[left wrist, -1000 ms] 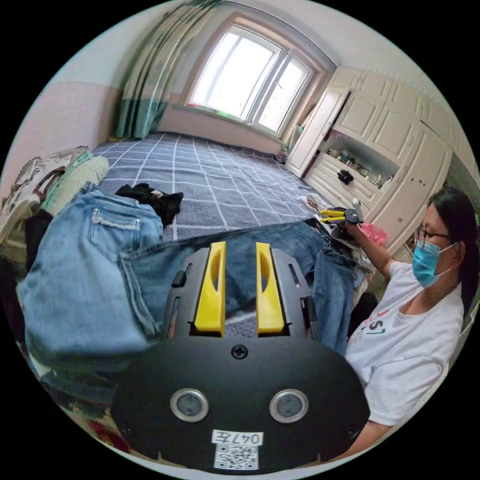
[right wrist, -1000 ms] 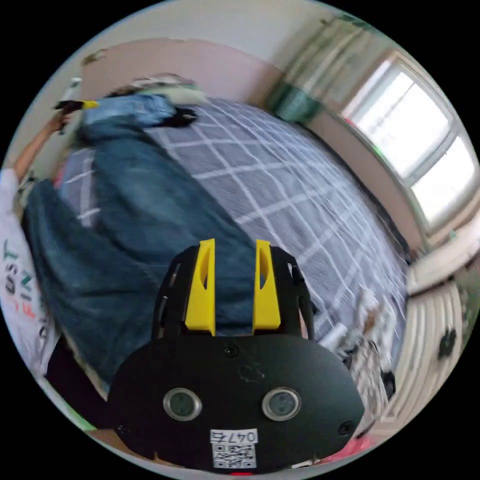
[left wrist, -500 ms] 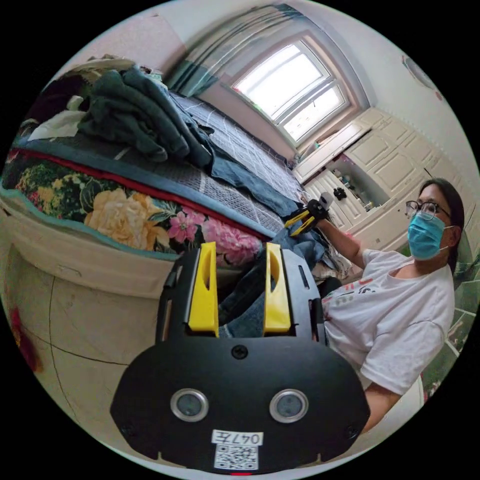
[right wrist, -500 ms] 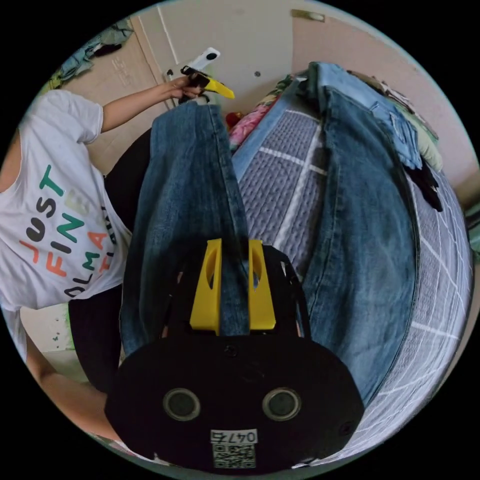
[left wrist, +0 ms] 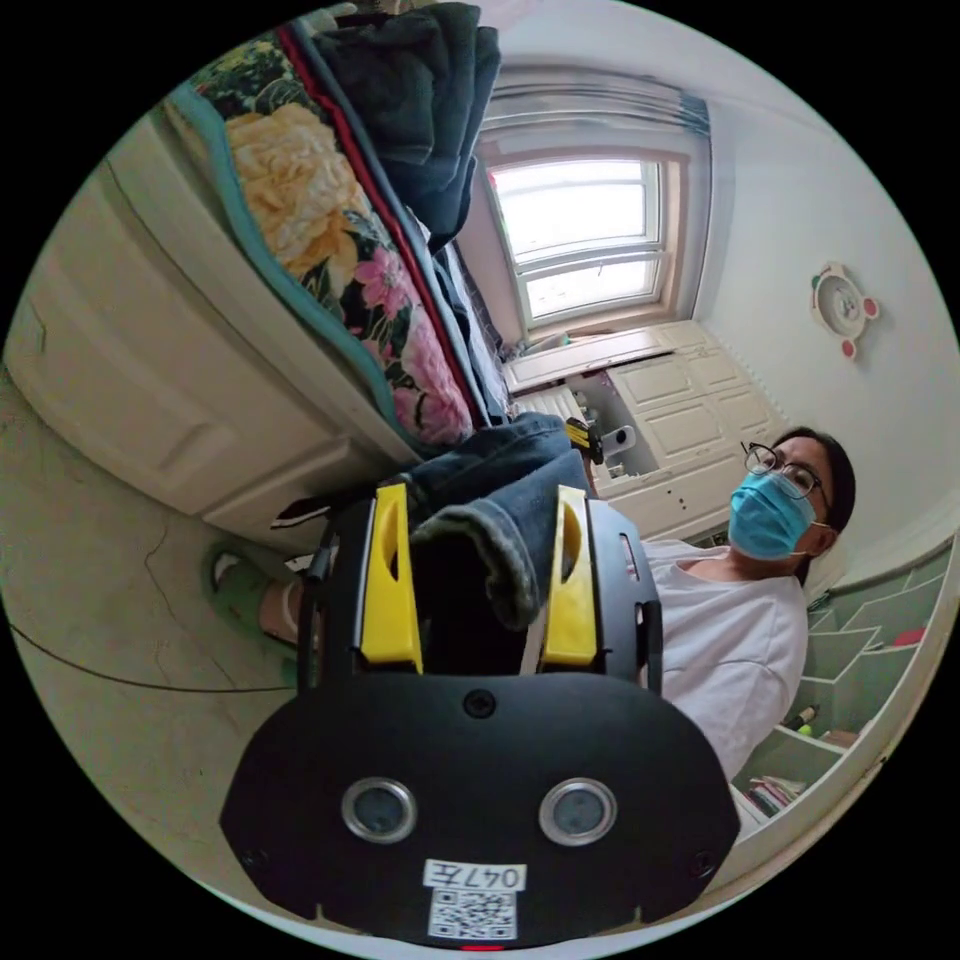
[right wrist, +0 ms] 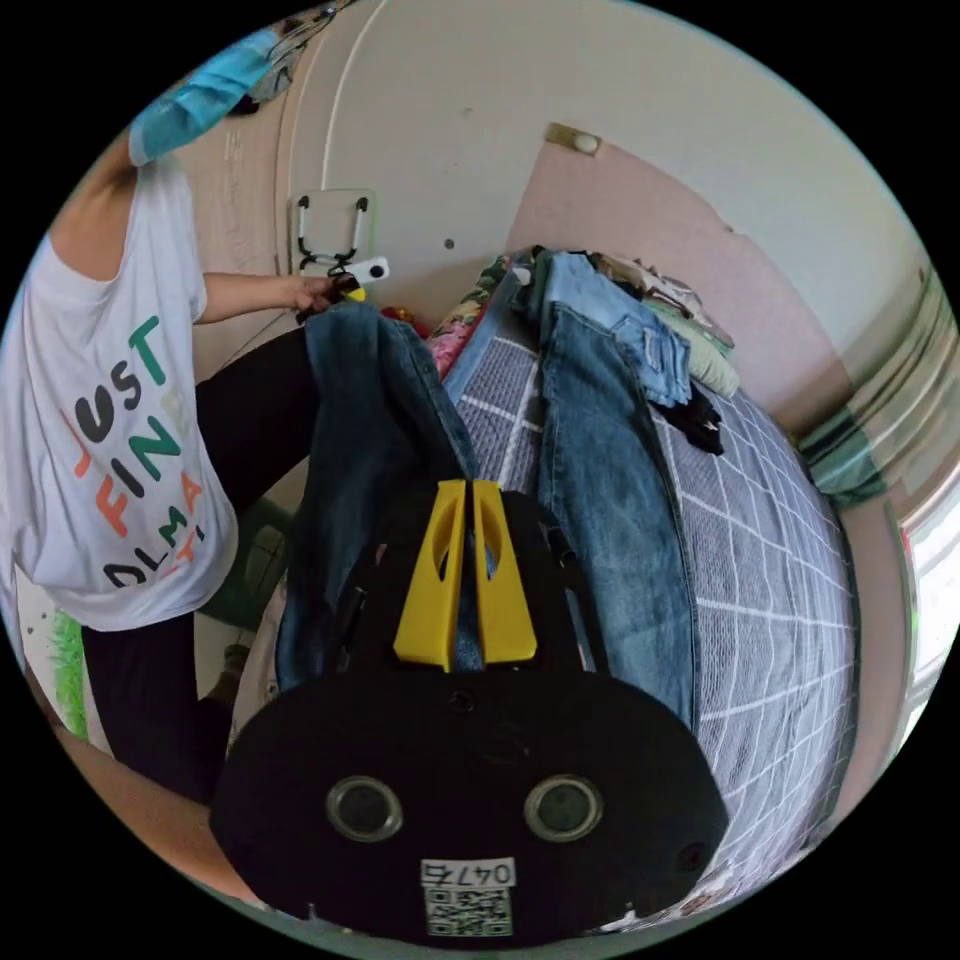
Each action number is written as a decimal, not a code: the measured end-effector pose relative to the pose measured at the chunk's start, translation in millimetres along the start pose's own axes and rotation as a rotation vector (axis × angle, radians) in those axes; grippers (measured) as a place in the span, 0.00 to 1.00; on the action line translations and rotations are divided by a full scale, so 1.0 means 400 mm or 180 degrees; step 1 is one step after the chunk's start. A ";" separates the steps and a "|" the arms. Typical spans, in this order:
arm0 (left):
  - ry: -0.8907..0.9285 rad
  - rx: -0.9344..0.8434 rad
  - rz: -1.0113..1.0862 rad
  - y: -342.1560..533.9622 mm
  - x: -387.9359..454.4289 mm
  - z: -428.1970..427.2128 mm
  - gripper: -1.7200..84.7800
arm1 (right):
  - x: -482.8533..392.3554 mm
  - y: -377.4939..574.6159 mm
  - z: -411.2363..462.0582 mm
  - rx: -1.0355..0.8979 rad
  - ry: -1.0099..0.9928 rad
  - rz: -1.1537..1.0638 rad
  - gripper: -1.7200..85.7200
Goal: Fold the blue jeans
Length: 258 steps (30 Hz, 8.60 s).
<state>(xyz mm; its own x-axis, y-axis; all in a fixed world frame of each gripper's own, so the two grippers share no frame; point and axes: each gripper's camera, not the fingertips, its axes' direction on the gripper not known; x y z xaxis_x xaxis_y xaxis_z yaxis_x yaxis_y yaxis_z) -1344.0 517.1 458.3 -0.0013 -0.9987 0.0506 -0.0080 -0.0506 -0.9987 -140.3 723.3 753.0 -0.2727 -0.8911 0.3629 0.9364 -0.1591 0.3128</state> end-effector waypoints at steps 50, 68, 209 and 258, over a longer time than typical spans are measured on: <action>-0.1317 -0.0606 0.0244 -0.231 0.082 -0.074 0.01 | -0.174 -0.517 0.322 -0.0434 -0.0069 -0.0076 0.07; -0.1618 -0.0240 0.0293 -0.250 0.109 -0.075 0.01 | -0.759 0.539 -0.747 -0.1230 0.3832 0.2171 0.10; -0.3833 -0.3338 0.0349 -1.567 0.351 1.678 0.02 | 0.751 1.139 -0.606 -0.3266 0.1187 0.3509 0.02; -0.2084 -0.3617 0.3387 -1.107 0.190 2.639 0.04 | 0.678 0.695 -0.296 -0.1137 -0.0028 0.1234 0.02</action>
<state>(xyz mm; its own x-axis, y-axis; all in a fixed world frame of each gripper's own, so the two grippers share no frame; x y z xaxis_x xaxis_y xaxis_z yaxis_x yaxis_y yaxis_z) -284.8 461.7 895.8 -0.0968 -0.4340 -0.8957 -0.9411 0.3328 -0.0595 72.4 386.9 834.5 0.1082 -0.9099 0.4006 0.9855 0.0450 -0.1639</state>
